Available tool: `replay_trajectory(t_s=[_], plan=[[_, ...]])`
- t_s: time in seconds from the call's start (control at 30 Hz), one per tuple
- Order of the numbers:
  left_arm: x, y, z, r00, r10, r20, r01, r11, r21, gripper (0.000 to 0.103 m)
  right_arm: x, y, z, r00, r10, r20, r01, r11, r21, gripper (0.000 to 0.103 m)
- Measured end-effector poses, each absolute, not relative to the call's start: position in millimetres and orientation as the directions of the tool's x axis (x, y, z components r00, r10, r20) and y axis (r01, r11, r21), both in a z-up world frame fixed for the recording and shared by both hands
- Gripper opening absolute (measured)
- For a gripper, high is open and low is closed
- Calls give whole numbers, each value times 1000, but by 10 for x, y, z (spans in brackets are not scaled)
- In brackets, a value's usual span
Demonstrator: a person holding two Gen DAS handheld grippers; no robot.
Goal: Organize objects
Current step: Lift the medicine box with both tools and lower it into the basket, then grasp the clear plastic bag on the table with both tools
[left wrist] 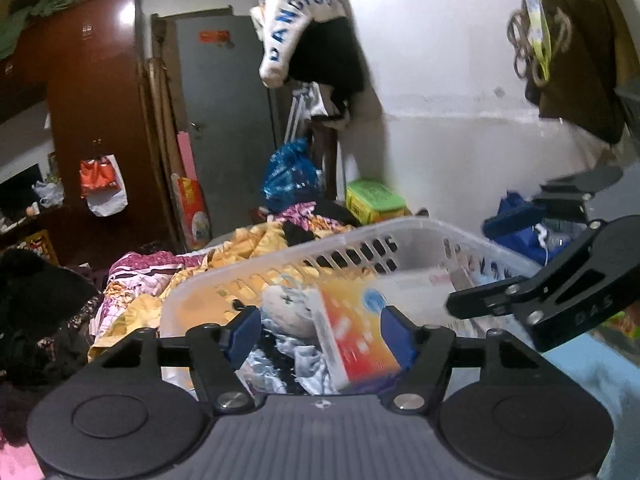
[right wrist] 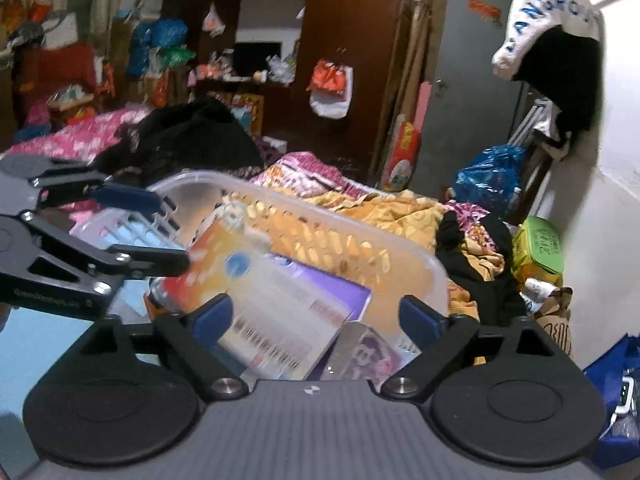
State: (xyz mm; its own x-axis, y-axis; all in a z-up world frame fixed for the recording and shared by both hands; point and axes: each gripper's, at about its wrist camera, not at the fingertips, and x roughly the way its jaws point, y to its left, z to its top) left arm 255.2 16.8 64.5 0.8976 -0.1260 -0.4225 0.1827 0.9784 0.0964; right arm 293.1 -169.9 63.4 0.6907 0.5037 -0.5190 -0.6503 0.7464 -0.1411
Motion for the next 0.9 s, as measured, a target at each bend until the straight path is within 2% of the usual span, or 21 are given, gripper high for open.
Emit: replay_trajectory(t_s=[0.17, 0.23, 0.33, 0.5, 0.7, 0.83, 0.9], plan=[[2008, 255, 669, 930, -167, -326, 206, 974, 89, 70, 2574, -2004, 735, 729, 503, -464, -630, 759, -166, 103], [1792, 263, 590, 929, -169, -329, 218, 968, 120, 78, 2397, -2157, 661, 719, 511, -471, -638, 754, -156, 103], [1566, 299, 317, 912, -134, -389, 209, 965, 158, 78, 2239, -2291, 366, 692, 504, -516, -651, 745, -145, 103], [1616, 432, -150, 824, -178, -538, 249, 966, 63, 78, 2245, -2381, -195, 521, 560, -644, -719, 695, 22, 103], [1769, 520, -358, 763, -264, -591, 284, 957, -61, 78, 2308, -2288, -381, 490, 555, -672, -728, 685, 36, 100], [1812, 503, -483, 753, -243, -611, 275, 960, -44, 78, 2290, -2220, -451, 467, 553, -690, -739, 673, 39, 91], [1835, 511, -517, 756, -231, -613, 265, 964, -36, 78, 2285, -2183, -483, 472, 545, -693, -741, 671, 23, 90]])
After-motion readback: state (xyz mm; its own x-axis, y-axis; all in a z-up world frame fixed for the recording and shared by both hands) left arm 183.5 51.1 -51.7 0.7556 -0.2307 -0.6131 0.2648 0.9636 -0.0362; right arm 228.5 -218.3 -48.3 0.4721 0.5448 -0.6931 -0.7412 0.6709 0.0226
